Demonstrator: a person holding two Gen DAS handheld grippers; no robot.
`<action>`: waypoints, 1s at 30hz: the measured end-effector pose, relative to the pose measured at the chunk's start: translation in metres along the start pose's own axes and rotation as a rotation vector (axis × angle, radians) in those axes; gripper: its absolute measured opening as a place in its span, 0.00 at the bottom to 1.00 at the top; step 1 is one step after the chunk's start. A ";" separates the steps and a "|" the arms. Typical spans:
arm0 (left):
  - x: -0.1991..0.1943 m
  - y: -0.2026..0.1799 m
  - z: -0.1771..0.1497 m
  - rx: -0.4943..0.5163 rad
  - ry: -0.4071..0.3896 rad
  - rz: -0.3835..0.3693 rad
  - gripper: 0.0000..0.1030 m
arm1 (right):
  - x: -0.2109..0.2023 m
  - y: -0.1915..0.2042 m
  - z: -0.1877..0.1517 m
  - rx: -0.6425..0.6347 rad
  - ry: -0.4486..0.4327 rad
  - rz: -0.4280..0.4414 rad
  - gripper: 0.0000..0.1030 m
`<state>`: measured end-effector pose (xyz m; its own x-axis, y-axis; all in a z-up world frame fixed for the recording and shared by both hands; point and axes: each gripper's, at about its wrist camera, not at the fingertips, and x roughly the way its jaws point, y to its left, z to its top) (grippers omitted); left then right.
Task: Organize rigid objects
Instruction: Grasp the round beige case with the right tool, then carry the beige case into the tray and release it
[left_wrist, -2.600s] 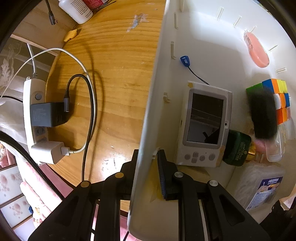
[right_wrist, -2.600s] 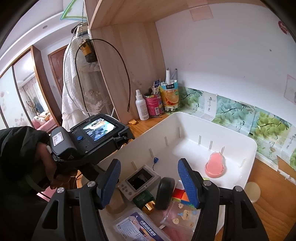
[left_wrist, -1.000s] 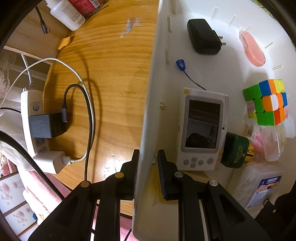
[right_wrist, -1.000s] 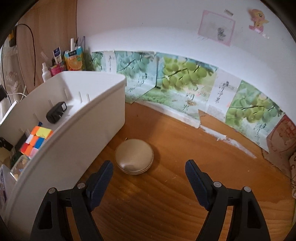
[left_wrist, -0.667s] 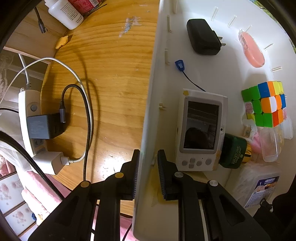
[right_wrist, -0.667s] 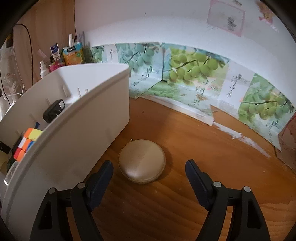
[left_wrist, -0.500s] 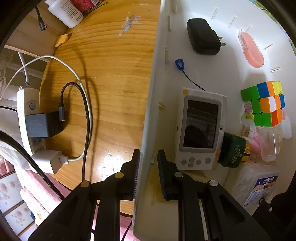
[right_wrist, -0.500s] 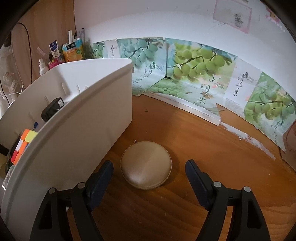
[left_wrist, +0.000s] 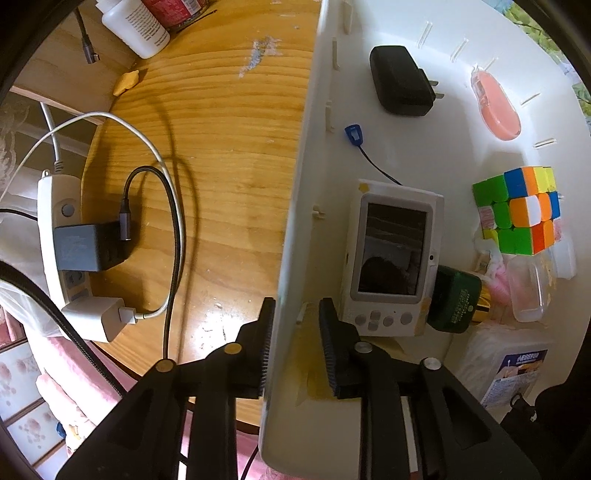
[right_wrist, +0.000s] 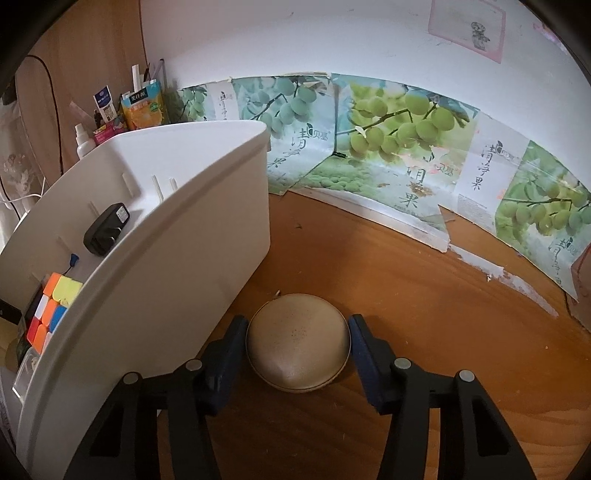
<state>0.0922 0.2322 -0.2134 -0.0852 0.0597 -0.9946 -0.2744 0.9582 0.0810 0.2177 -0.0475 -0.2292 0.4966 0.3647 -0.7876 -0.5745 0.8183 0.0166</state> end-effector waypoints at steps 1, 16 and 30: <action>-0.002 0.000 -0.002 -0.001 -0.006 -0.002 0.30 | -0.002 0.000 -0.001 0.004 -0.003 -0.001 0.54; -0.036 0.009 -0.032 -0.060 -0.174 0.002 0.72 | -0.051 0.000 -0.007 0.042 -0.033 -0.080 0.54; -0.095 0.025 -0.066 -0.099 -0.479 -0.074 0.77 | -0.122 0.044 -0.006 0.059 -0.063 -0.138 0.54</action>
<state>0.0307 0.2319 -0.1123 0.3820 0.1363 -0.9141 -0.3542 0.9351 -0.0086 0.1278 -0.0589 -0.1361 0.6090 0.2721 -0.7450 -0.4598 0.8865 -0.0521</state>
